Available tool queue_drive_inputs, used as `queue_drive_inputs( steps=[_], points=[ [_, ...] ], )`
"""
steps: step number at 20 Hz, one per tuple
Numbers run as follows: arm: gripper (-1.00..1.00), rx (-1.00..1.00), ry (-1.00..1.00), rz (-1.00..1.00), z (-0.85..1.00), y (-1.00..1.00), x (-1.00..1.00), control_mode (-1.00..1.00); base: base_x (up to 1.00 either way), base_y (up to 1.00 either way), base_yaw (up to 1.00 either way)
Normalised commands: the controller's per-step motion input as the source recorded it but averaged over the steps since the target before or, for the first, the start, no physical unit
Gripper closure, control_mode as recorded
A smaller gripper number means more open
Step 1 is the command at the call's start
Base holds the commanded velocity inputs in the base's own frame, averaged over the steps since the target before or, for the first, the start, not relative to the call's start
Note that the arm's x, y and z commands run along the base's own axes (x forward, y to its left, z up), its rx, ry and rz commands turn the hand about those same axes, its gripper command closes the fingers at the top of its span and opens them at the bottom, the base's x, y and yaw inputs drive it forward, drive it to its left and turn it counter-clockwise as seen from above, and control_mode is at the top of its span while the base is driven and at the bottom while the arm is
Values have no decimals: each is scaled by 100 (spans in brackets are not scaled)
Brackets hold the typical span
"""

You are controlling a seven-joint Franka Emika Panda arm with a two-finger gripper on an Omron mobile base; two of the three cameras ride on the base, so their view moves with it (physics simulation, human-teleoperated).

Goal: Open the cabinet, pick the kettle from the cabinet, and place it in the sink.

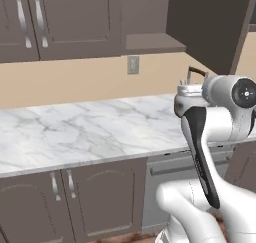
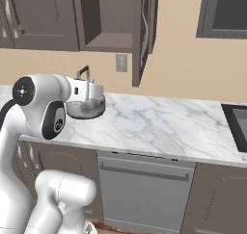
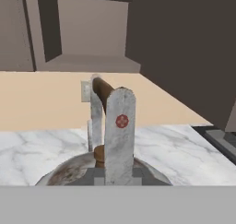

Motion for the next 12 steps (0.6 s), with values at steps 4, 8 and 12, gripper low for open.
queue_drive_inputs(
  steps=[4,8,12],
  points=[
    [100,0,0,0,0,0,0,100,-61,1,-3],
    [100,0,0,0,0,0,0,100,-43,-18,-3],
    [100,0,0,0,0,0,0,100,-14,-53,0]
  ],
)
